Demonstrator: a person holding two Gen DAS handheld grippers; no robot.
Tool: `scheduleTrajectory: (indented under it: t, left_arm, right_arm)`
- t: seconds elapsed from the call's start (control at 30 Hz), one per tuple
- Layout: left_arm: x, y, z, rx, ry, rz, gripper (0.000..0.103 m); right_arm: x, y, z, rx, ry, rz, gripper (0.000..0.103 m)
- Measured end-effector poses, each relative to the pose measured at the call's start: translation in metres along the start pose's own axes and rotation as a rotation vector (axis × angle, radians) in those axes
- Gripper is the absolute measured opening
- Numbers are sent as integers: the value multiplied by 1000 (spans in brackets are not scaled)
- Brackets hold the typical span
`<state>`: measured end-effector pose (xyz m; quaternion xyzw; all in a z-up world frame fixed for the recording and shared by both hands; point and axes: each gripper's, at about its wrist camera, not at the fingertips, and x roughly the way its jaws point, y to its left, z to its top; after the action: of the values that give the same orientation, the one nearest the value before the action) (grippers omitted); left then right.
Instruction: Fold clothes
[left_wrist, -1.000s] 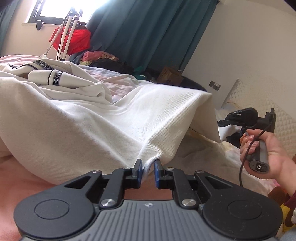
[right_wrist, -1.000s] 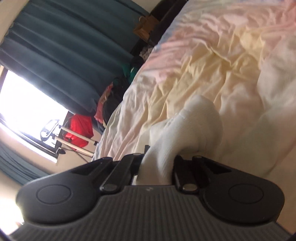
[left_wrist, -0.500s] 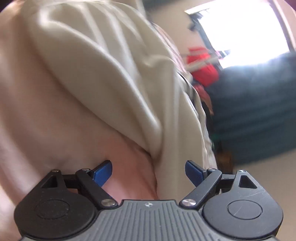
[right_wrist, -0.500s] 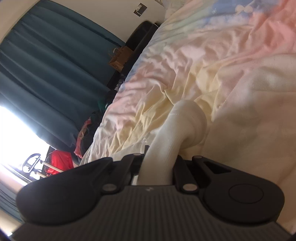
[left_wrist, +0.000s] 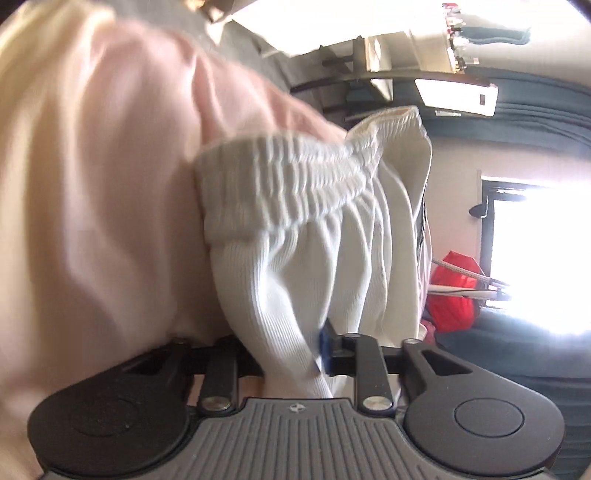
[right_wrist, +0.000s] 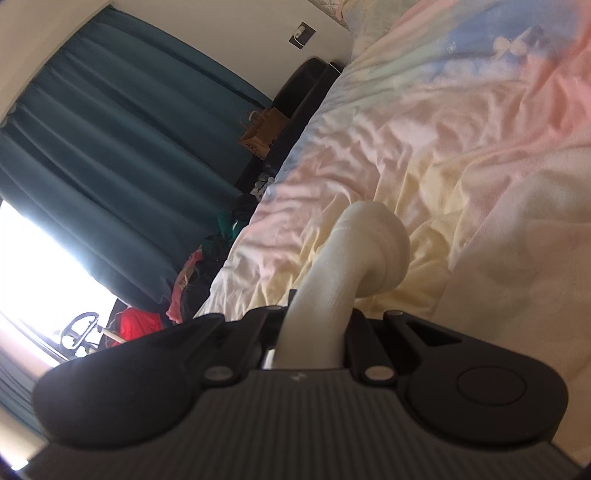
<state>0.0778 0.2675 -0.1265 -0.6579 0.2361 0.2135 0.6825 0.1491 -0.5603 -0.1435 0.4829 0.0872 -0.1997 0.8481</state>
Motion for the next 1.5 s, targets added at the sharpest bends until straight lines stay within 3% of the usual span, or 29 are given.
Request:
scheduleTrajectory:
  t: [0.07, 0.17, 0.23, 0.37, 0.43, 0.57, 0.67, 0.73, 0.83, 0.93, 1.0, 1.03, 1.07, 1.1, 1.13, 1.17, 1.33, 1.5]
  left_arm:
    - [-12, -18, 12, 58, -23, 8, 10]
    - [-36, -54, 31, 173, -27, -5, 9]
    - [-56, -77, 42, 204, -26, -26, 8]
    - [-96, -101, 62, 221, -15, -51, 7]
    - [-111, -95, 68, 242, -14, -33, 7]
    - [-113, -53, 80, 270, 34, 91, 7]
    - [-106, -10, 83, 289, 86, 197, 7]
    - [-100, 5, 82, 311, 93, 223, 9]
    - [-98, 10, 79, 352, 97, 224, 12]
    - [-95, 2, 72, 438, 94, 259, 25]
    - [-94, -4, 68, 499, 89, 286, 38]
    - [-97, -8, 67, 529, 81, 299, 53]
    - [-101, -11, 66, 557, 71, 307, 66]
    - [-106, -15, 65, 590, 53, 312, 72]
    - [-112, -19, 62, 632, 25, 322, 82]
    - [-119, -24, 58, 674, -7, 332, 85]
    - [-148, -50, 37, 849, -151, 301, 96]
    - [-156, -84, -11, 1009, -220, 181, 101]
  right_arm:
    - [2, 2, -4, -55, 2, -27, 5]
    - [6, -4, -6, -51, 21, -49, 5]
    - [6, -8, -4, -24, 28, -50, 5]
    - [-11, 17, 7, -130, -27, -10, 5]
    - [-23, 29, 13, -174, -58, -7, 5]
    - [-42, 38, 8, -335, -74, -137, 5]
    - [-38, 16, 0, -339, 10, -231, 5]
    - [-33, 0, -8, -339, 61, -268, 5]
    - [-26, -8, -22, -444, 97, -300, 6]
    - [-24, -10, -24, -435, 123, -314, 8]
    - [-25, -6, -21, -423, 136, -331, 13]
    - [-27, -3, -18, -428, 126, -338, 24]
    - [-32, 1, -15, -432, 109, -335, 45]
    - [-39, 4, -13, -430, 83, -329, 59]
    - [-46, 7, -10, -429, 57, -324, 85]
    - [-53, 10, -7, -427, 31, -318, 89]
    - [-91, 45, -8, -545, -18, -225, 87]
    - [-138, 92, -21, -644, -29, -66, 87]
